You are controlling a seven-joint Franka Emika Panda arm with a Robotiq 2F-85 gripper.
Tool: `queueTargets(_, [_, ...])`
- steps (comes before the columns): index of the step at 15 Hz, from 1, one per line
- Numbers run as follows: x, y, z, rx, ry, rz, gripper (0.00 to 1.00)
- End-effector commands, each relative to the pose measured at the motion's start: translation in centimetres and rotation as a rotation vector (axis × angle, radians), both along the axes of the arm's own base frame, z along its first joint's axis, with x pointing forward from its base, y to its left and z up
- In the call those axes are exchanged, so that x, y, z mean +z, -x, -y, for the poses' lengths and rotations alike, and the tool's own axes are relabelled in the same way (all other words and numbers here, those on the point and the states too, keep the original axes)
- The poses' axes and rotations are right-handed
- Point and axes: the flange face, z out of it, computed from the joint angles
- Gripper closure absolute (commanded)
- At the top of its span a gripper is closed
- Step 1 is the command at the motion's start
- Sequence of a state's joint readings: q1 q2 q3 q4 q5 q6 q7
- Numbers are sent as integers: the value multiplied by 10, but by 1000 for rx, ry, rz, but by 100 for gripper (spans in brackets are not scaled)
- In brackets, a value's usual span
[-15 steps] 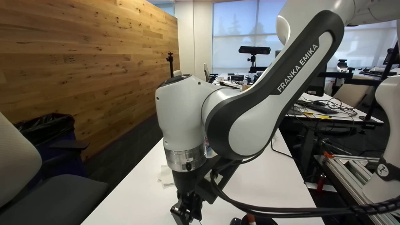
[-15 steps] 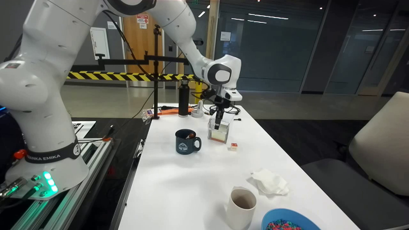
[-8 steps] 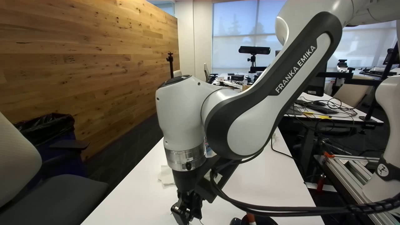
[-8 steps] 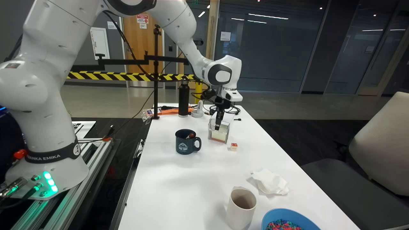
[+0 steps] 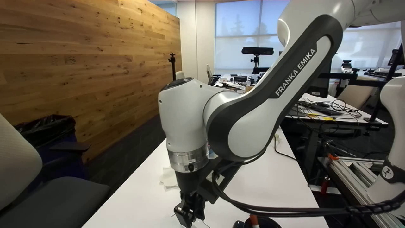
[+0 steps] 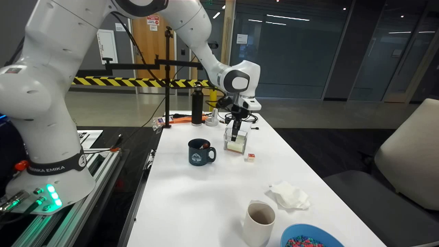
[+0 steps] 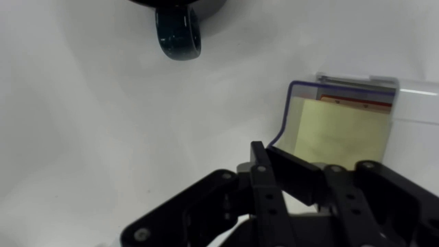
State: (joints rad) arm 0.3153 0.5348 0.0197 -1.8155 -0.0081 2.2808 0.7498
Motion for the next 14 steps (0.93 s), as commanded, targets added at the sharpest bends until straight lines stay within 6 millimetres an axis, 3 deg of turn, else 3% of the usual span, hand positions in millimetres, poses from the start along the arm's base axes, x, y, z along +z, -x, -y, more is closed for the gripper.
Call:
queueTargets(1, [-6,-1,6,16,12,8,99])
queueTargets(14, [-14,1,14,3,20,-7,99])
